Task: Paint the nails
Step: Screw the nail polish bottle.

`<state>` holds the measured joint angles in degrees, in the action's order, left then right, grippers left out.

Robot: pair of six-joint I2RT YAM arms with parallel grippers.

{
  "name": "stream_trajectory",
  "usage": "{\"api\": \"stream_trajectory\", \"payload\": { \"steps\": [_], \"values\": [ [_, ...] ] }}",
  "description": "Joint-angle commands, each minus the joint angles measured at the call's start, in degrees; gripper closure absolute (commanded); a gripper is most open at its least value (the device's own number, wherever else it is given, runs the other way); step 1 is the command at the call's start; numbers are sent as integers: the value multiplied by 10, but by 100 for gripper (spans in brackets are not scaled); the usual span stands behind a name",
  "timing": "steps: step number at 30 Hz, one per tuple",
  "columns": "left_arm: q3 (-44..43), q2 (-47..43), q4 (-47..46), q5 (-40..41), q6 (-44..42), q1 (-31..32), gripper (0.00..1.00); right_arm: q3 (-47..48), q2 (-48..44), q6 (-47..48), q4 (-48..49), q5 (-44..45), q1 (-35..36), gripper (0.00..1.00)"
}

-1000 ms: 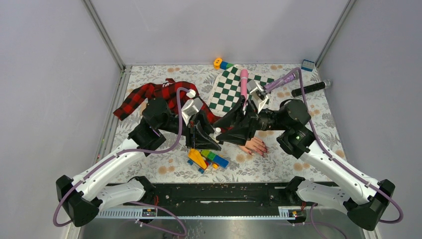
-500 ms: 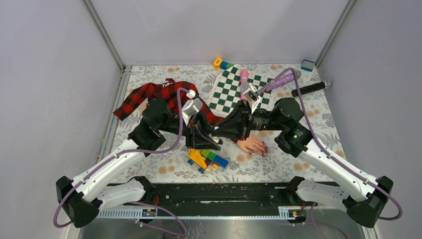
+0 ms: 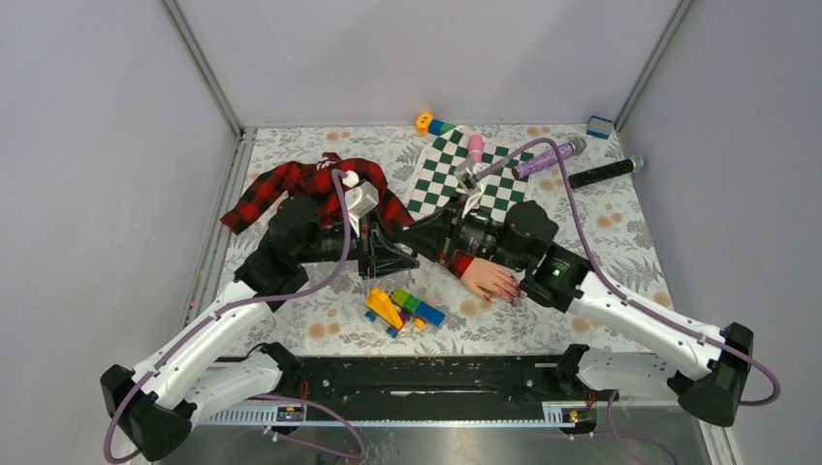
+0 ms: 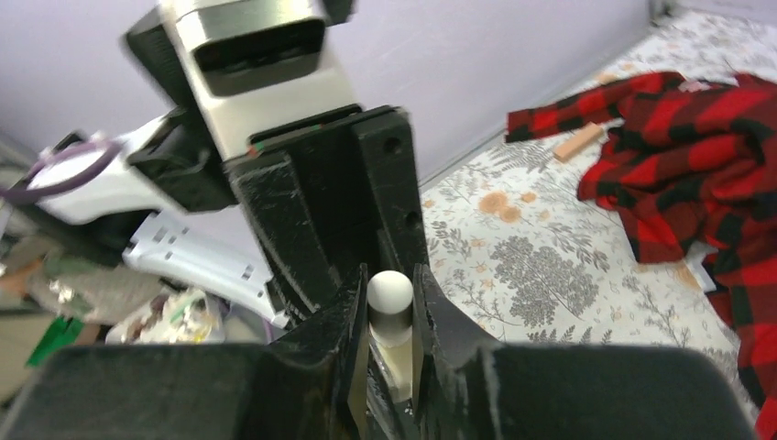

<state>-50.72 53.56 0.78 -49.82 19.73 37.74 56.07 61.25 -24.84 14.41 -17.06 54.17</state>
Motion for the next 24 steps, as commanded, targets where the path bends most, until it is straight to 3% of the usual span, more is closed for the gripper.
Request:
{"api": "stream_trajectory", "payload": {
  "steps": [1, 8, 12, 21, 24],
  "values": [
    [-6, -4, -17, 211, -66, -3, 100, 1, 77, -97, -58, 52, 67, 100],
    [-13, -3, 51, 376, -114, -3, 100, 105, 164, -107, -222, 173, 122, 100],
    [-16, -2, 68, 432, -141, -3, 100, 135, 204, -148, -238, 196, 137, 100],
    [-21, 4, 74, 402, -171, 7, 100, 138, 217, -180, -207, 223, 153, 99],
    [-21, 4, 69, 363, -173, 7, 100, 129, 191, -159, -201, 240, 153, 82]
  ]
}}
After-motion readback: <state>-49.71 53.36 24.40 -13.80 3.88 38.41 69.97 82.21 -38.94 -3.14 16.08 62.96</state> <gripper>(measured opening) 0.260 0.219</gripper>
